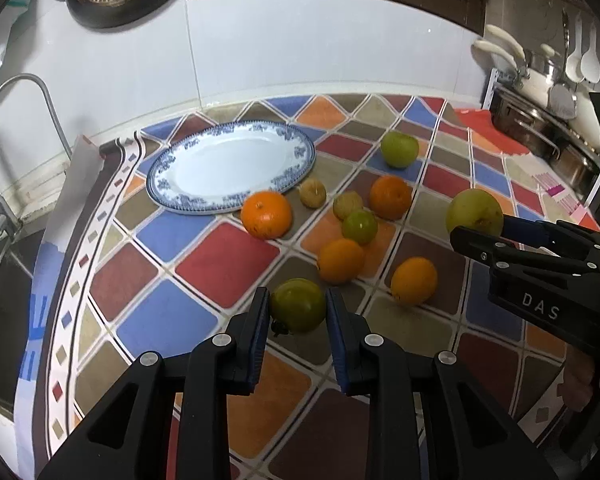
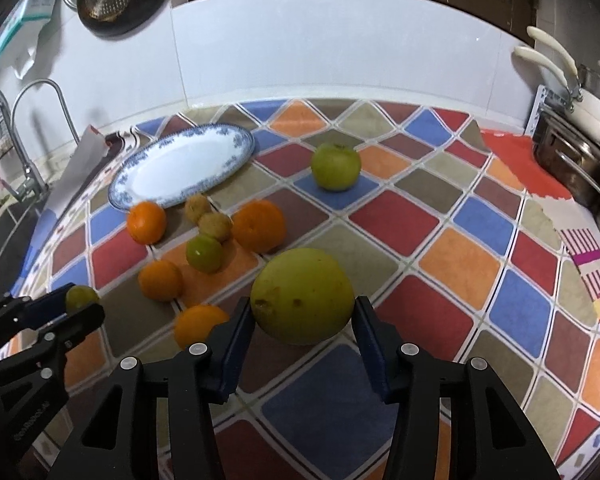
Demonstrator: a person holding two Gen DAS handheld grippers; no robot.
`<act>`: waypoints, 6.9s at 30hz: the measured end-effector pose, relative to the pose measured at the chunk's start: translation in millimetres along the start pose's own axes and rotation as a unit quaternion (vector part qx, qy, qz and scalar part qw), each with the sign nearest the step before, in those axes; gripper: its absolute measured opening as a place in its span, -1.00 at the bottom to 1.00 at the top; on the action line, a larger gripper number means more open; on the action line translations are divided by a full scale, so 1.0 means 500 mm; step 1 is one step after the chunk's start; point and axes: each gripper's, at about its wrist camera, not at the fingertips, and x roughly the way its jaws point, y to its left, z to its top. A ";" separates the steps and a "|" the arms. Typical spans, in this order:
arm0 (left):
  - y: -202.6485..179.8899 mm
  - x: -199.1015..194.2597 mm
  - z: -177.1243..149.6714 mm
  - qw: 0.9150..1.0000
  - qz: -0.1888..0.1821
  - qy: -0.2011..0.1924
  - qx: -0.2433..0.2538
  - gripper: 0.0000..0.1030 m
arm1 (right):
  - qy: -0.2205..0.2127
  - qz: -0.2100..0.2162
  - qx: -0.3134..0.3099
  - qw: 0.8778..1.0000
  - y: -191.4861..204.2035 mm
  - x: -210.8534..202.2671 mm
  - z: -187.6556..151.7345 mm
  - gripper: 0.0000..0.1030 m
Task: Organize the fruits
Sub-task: 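Lift the lime and pomelo with both grippers and carry them over the white plate, then lower the lime and pomelo onto the plate and open both grippers, then withdraw both grippers from the plate toward the loose fruits, then grasp an orange with the left gripper while the right grasps another orange, then lift both oranges and carry them over the white plate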
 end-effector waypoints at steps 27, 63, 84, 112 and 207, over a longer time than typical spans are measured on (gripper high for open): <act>0.185 0.042 0.230 0.996 0.000 -0.080 0.029 -0.45 | -0.066 0.072 -0.080 0.992 0.179 0.043 0.252 -0.02; 0.280 0.342 0.318 1.000 0.000 0.005 0.017 -0.21 | 0.068 0.100 -0.129 0.984 0.225 0.385 0.370 -0.01; 0.251 0.069 0.280 0.995 0.023 -0.092 0.009 0.30 | -0.036 0.066 -0.092 0.993 0.197 0.153 0.325 0.25; 0.087 -0.134 0.106 0.984 0.006 -0.161 0.072 0.52 | -0.115 0.002 -0.084 0.990 0.116 -0.129 0.119 0.43; 0.116 -0.112 0.154 0.991 0.010 -0.134 -0.012 -0.35 | -0.128 0.150 -0.101 0.975 0.132 -0.081 0.193 -0.22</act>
